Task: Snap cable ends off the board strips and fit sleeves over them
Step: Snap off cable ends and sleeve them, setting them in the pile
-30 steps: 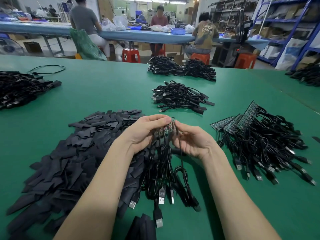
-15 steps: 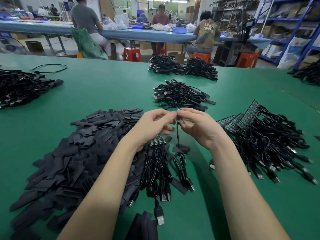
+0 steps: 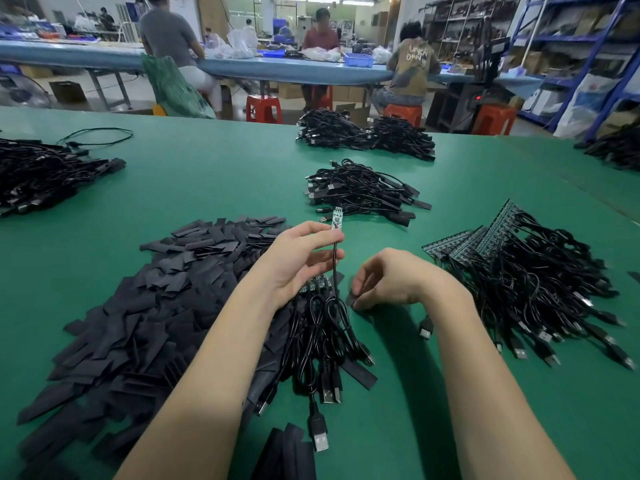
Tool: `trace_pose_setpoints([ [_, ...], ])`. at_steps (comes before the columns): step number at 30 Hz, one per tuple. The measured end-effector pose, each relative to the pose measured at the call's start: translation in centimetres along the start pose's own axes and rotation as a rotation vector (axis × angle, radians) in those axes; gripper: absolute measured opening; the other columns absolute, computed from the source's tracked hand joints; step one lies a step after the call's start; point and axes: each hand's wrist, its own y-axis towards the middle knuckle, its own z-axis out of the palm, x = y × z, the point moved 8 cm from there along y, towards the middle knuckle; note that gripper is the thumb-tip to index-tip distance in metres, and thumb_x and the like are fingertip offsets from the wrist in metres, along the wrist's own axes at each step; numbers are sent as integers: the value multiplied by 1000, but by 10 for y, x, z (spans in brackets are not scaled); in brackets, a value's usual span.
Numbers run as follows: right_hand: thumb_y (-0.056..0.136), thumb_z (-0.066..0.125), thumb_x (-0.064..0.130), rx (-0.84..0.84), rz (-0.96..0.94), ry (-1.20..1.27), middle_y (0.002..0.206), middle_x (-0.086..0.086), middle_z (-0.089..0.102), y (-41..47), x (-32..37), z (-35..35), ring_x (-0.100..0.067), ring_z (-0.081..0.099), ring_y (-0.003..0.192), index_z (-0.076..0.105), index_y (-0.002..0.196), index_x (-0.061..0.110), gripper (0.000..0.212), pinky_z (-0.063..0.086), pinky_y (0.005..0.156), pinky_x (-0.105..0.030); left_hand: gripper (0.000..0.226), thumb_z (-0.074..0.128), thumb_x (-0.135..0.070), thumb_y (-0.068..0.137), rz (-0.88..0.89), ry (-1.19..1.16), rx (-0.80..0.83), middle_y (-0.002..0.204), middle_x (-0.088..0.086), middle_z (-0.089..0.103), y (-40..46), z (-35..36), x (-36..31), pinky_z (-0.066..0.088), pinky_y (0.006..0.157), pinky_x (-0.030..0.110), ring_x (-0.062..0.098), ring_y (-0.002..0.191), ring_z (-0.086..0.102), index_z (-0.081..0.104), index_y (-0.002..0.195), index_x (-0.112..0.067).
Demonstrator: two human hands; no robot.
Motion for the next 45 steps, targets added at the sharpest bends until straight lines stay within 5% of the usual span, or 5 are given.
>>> trace_pose_setpoints([
  [7,83,79,26,51,-29,90,68,2,70,-9,0,-2,-8,59,59,71,73,21,13,52,63,-21,7,68,-8,92,-21,29,17,84,5,76,0,0,5,55,60,19,10,61,66,64,95,-14],
  [13,96,64,6,-56,-130,942,92,-24,74,-17,2,-15,-14,54,57,54,86,11,15,49,53,-19,3,71,-19,92,-44,112,3,89,1,77,1,-4,8,55,63,21,8,64,67,71,95,-18],
  [18,83,73,9,-189,-254,1356,93,-12,76,-18,0,-34,-16,71,67,61,94,9,16,58,62,-18,10,71,-24,92,-48,199,45,90,-2,77,1,-1,8,53,66,20,7,66,65,78,85,-23],
  [28,61,86,27,-336,-361,1431,95,-4,77,-20,-5,-43,-17,74,89,79,86,20,27,57,70,-18,10,67,-22,95,-60,273,136,82,-7,74,-1,8,10,46,59,17,6,62,58,75,97,-17],
  [45,72,76,7,-335,-426,1439,91,-7,78,-18,4,-36,-13,73,84,80,79,17,13,57,76,-21,9,71,-20,90,-48,250,181,82,-3,73,-3,8,7,47,58,14,4,60,56,79,87,-17],
])
